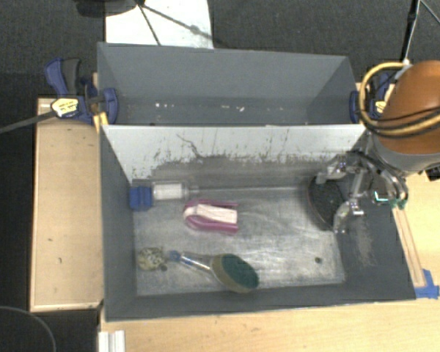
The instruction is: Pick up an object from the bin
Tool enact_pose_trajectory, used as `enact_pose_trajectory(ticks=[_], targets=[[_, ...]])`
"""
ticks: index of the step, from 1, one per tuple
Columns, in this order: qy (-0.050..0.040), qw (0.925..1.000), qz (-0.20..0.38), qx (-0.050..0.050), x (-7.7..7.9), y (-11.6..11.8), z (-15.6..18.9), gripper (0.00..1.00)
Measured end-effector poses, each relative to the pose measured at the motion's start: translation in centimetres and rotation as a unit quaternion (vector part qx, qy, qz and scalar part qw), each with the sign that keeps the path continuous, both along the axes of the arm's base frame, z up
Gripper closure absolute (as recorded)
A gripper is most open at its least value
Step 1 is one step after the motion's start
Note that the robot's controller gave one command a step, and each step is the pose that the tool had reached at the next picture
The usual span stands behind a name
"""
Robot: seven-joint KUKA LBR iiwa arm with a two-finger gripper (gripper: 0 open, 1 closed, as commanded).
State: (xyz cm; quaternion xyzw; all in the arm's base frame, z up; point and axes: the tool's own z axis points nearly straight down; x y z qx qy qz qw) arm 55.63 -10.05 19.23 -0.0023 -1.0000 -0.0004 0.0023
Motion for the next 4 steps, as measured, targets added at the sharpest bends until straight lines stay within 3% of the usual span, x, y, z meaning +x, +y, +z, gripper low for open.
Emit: enact_pose_trajectory(ticks=[1, 2, 3, 4], targets=[[-0.0107, 0.9835, -0.18, 0.002, 3.8, -2.8, -9.8, 0.0], [-0.0181, 0.9839, -0.177, 0.004, 4.2, -2.6, -9.5, 1.0], [-0.0079, 0.9871, -0.16, -0.001, 3.6, -2.8, 3.3, 1.0], [-0.0015, 0.9933, -0.115, 0.0, -0.5, 0.8, 2.5, 1.0]])
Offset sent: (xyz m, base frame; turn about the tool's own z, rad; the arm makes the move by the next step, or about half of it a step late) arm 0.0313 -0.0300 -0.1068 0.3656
